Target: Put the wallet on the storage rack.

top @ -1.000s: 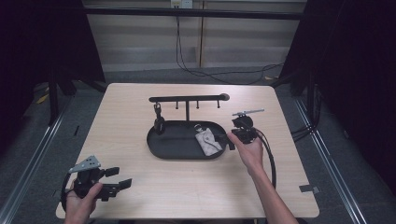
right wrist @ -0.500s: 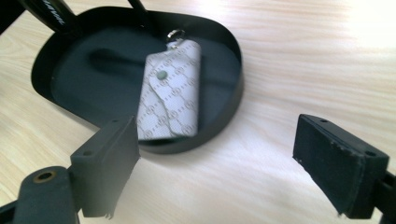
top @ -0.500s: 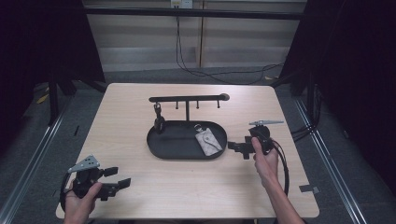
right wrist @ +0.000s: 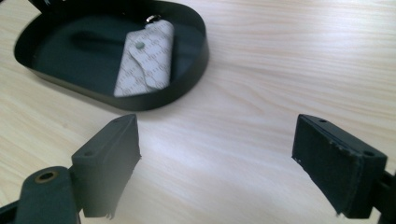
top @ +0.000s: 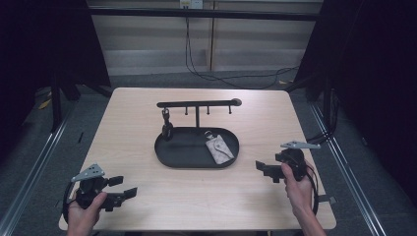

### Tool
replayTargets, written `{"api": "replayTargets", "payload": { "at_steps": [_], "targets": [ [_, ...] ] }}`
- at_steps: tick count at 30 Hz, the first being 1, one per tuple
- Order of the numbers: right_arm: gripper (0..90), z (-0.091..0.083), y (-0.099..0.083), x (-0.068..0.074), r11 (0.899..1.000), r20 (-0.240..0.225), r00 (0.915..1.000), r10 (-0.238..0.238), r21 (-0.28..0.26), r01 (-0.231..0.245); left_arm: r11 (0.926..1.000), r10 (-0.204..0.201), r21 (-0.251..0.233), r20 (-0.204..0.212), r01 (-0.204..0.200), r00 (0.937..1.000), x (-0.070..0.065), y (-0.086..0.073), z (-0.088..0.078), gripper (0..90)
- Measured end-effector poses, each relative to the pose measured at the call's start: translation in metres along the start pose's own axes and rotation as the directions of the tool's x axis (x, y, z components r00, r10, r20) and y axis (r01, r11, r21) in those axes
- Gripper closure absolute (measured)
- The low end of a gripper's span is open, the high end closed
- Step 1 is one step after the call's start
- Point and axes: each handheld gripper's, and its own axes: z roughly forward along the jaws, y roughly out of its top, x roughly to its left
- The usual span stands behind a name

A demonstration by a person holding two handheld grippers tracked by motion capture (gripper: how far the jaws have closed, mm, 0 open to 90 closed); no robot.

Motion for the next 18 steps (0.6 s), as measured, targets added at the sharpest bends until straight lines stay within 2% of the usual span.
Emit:
{"api": "replayTargets", "payload": {
  "at_steps": [5, 6, 13, 16, 18],
  "targets": [
    [14.8, -0.011, -0.019, -0.009, 1.0, 0.03, 0.9995, 0.013, -0.016, -0.012, 1.0, -0.006, 0.003, -0.003, 0.006, 1.0, 0.002, 0.0, 0.0, 21.4],
    [14.8, -0.013, -0.022, -0.01, 1.0, 0.022, 0.9996, 0.016, -0.022, -0.016, 1.0, -0.004, 0.002, -0.003, 0.004, 1.0, 0.002, 0.0, 0.0, 21.4],
    [14.6, -0.036, -0.046, -0.011, 0.998, 0.04, 0.9991, 0.009, -0.058, -0.007, 1.0, -0.007, 0.001, -0.003, 0.007, 1.0, 0.003, 0.0, -0.001, 21.4],
    [14.5, -0.046, -0.06, -0.015, 0.997, 0.05, 0.9984, 0.025, -0.073, -0.022, 0.9999, -0.01, 0.0, -0.003, 0.01, 0.9999, 0.003, 0.0, -0.001, 21.4],
    [14.4, -0.05, -0.07, -0.021, 0.994, 0.059, 0.9966, 0.058, -0.094, -0.052, 1.0, -0.007, -0.001, 0.001, 0.007, 1.0, 0.002, 0.001, -0.002, 21.4]
  ]
}}
